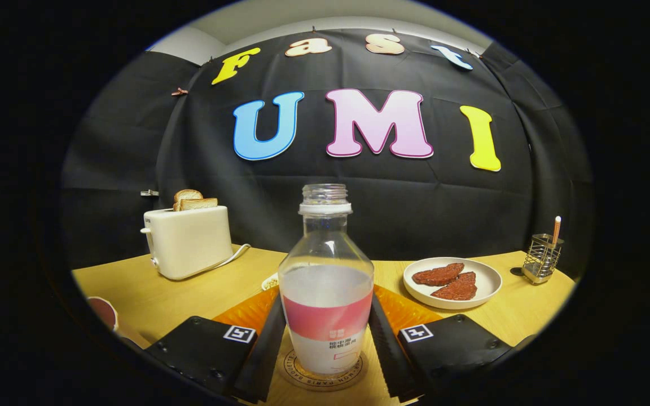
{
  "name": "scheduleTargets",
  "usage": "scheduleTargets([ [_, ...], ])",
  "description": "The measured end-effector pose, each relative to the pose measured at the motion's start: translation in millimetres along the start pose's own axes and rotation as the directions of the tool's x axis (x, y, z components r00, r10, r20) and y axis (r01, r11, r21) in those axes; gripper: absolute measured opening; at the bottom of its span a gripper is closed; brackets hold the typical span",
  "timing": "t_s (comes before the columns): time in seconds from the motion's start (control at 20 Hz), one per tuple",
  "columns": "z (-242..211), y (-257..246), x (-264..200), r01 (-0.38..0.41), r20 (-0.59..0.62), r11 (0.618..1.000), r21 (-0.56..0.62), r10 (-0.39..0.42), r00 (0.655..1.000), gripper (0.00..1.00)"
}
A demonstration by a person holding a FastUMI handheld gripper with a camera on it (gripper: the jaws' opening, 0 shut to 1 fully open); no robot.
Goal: Take the bottle from table, then pour the juice into the cup, finally place the bottle on the coaster
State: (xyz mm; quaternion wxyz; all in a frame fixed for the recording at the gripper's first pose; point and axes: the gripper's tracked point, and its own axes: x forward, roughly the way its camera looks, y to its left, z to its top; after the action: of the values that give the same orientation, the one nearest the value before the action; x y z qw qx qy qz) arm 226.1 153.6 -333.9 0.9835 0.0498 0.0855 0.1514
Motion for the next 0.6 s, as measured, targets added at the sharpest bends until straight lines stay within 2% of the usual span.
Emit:
scheduleTargets([
  [0.05, -2.6, -1.5, -0.9, 0.007, -0.014, 1.000, 0.000, -0.007, 1.000, 0.79],
  [0.15, -4.8, -0.8, -2.5, 0.007, -0.028, 1.000, 0.007, -0.007, 1.000, 0.99],
  [0.6, 11.4, -12.8, -23.9, 0.032, -0.031, 0.999, 0.024, -0.031, 0.999, 0.98],
])
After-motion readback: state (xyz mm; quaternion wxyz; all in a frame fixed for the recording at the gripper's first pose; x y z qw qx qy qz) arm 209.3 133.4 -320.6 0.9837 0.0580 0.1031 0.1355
